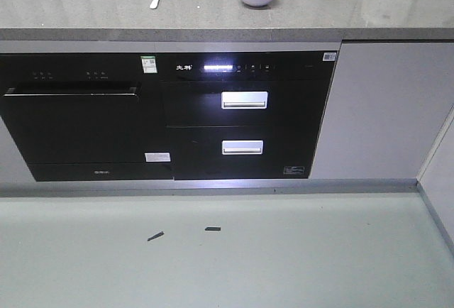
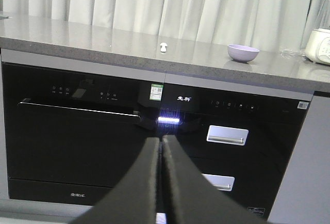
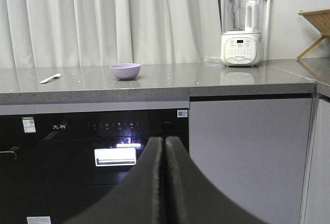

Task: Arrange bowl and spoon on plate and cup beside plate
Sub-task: 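Keep driving toward the counter, bringing the spoon and bowl into reach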

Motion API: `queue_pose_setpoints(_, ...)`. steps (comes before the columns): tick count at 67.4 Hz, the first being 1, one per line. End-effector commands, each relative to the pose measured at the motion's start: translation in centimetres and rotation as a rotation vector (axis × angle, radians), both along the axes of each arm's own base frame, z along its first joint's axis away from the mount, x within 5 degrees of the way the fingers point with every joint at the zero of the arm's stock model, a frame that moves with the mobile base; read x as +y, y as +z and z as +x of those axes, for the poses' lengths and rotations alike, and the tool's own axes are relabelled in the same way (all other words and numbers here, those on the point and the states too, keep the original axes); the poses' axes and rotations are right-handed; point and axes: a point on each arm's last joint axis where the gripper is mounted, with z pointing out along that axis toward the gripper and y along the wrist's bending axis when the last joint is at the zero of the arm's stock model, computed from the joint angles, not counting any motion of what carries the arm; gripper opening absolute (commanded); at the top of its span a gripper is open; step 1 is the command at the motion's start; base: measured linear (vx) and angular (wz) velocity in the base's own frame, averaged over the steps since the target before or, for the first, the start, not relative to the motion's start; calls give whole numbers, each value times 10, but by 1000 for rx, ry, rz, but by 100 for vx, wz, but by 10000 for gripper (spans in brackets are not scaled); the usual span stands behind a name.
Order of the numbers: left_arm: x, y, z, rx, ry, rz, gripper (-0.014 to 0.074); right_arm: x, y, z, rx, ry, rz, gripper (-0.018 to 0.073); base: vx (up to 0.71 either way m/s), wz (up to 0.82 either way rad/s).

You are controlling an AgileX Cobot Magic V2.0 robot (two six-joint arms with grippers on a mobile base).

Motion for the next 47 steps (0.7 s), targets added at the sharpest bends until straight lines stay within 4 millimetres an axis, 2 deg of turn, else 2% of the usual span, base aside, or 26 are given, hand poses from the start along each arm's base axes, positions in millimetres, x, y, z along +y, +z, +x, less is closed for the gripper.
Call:
queue_pose_setpoints(1,-1,1,0,-72,-8,-10,-6,0,5,-1,-78,0,-12,-4,6,0)
queue_pose_setpoints(47,-1,1,0,-72,-8,-10,-6,0,5,-1,-78,0,-12,-4,9,0)
